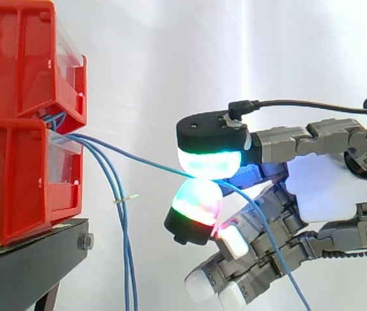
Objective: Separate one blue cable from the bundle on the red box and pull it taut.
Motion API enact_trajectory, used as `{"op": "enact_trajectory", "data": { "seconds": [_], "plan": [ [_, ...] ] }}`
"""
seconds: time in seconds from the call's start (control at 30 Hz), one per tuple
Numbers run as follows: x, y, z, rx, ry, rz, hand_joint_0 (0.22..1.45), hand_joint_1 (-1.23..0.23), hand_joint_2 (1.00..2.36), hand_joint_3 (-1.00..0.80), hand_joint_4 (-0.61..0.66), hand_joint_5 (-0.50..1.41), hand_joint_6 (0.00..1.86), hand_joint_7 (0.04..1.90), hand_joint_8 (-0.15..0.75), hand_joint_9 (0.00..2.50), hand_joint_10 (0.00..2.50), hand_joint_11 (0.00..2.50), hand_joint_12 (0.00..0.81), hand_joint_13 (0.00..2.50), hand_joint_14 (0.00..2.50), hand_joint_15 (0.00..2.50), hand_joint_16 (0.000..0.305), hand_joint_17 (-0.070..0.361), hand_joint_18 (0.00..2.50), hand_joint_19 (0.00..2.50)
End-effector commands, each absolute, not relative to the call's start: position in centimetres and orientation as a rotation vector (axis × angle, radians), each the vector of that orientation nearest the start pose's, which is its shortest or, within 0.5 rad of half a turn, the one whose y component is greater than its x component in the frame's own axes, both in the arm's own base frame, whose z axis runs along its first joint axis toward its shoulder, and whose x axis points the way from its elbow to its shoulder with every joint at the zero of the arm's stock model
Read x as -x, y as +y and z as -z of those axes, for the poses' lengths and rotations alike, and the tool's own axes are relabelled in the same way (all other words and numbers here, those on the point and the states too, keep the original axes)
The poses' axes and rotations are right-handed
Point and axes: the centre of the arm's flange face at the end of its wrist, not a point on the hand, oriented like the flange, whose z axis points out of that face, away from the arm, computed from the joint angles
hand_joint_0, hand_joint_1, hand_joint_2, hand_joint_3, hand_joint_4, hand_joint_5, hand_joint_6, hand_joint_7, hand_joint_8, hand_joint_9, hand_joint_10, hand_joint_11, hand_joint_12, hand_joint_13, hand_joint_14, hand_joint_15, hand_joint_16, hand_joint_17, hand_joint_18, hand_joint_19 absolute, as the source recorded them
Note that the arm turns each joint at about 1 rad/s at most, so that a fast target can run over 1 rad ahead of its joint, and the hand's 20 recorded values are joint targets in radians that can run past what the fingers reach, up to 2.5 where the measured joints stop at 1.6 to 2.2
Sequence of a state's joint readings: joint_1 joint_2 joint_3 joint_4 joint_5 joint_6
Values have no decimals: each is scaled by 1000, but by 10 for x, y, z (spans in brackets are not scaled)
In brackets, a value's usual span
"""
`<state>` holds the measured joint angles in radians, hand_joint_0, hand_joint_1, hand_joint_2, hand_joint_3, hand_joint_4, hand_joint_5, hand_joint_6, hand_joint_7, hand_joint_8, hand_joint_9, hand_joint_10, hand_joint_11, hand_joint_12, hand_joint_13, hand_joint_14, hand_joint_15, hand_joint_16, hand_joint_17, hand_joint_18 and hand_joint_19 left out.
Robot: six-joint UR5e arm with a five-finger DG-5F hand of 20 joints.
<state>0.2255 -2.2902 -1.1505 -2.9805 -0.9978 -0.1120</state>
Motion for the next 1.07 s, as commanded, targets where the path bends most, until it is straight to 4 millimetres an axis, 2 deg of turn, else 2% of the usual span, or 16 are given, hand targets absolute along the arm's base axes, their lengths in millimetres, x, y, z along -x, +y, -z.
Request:
{"op": "enact_trajectory", "data": {
  "seconds": [0.0,1.03],
  "plan": [
    [-748,-21,-256,-1333,1129,-767,622,-768,1057,92,-38,-127,933,1324,436,1176,15,716,463,844,11,381,57,129,767,245],
    [-747,-21,-257,-1332,1128,-768,595,-760,1127,74,-35,-125,932,1312,446,1200,16,732,473,833,10,363,57,129,802,261]
  ]
}}
